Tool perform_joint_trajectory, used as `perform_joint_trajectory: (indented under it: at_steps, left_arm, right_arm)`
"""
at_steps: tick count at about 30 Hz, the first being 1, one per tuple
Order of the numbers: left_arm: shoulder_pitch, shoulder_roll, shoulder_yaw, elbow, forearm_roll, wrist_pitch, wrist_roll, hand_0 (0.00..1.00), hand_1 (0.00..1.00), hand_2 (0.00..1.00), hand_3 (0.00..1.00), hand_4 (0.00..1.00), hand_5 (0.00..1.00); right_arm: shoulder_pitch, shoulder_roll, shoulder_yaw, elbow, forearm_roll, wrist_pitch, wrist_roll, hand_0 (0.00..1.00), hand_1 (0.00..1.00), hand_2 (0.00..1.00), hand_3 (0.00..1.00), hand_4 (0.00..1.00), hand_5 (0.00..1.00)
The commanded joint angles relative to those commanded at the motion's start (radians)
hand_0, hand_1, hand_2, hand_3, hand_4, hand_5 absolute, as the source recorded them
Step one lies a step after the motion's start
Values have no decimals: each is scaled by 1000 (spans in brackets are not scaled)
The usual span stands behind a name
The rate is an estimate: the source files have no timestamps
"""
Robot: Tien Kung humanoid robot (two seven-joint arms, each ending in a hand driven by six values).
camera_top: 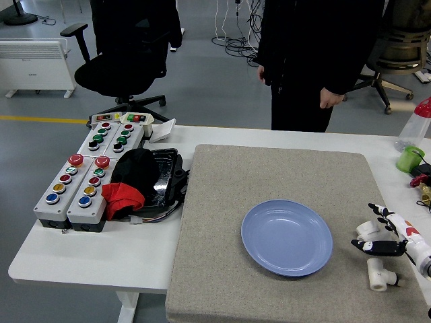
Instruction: Pick pipe place plate twice
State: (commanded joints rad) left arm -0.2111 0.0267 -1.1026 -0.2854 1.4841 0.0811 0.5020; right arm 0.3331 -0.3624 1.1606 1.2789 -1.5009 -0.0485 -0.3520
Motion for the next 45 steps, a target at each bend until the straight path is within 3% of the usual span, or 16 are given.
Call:
perform_joint_trajectory:
  at_steps: [5,6,11,12,17,18,23,24,28,34,39,45]
  left_arm:
    - [-1,0,-1,0,1,0,0,660,632,648,592,447,998]
    - [-1,0,-1,0,2,0,0,660,633,648,592,447,998]
    - [-1,0,-2,1,3,0,-1,660,633,648,592,447,998]
    - [-1,0,-2,1,2,1,-2,660,633,647,592,447,998]
    - [-2,0,-4,1,4,1,-2,660,633,647,592,447,998]
    - [-3,0,-4,1,5,1,-2,660,633,647,592,447,998]
    - [-3,0,-5,2,6,1,-2,660,633,647,592,447,998]
    - [-3,0,-5,2,6,1,-2,659,633,646,592,447,998]
    - [-3,0,-4,1,6,1,-2,659,633,646,592,447,998]
    - [-3,0,-4,2,4,2,-3,661,633,646,592,447,998]
    - [-2,0,-6,2,5,2,-2,660,633,647,592,447,998]
    - [1,-1,-6,1,5,2,0,660,633,646,592,447,998]
  right_arm:
    - [11,0,-21,-15,-44,-15,-17,955,924,998,983,844,371]
    - [12,0,-23,-17,-51,-19,-19,782,788,880,864,825,335]
    - [21,0,-39,-29,-83,-42,-6,782,788,880,864,825,335]
    - [21,0,-43,-29,-88,-47,7,510,608,676,755,715,178]
    - [22,2,-45,-27,-80,-76,43,510,608,676,755,715,178]
    - [22,2,-44,-26,-71,-85,53,260,411,579,700,678,130]
    - [23,2,-38,-28,-42,-113,79,260,411,579,700,678,130]
    - [24,2,-38,-29,-41,-114,79,169,329,546,681,672,129]
    - [24,1,-34,-32,-33,-129,83,169,329,546,681,672,129]
    - [20,-3,-36,30,-6,-169,112,151,312,536,666,668,130]
    - [55,8,-119,132,15,-190,141,148,311,531,657,667,131]
    - [135,61,-266,71,-2,-213,152,153,314,527,652,660,127]
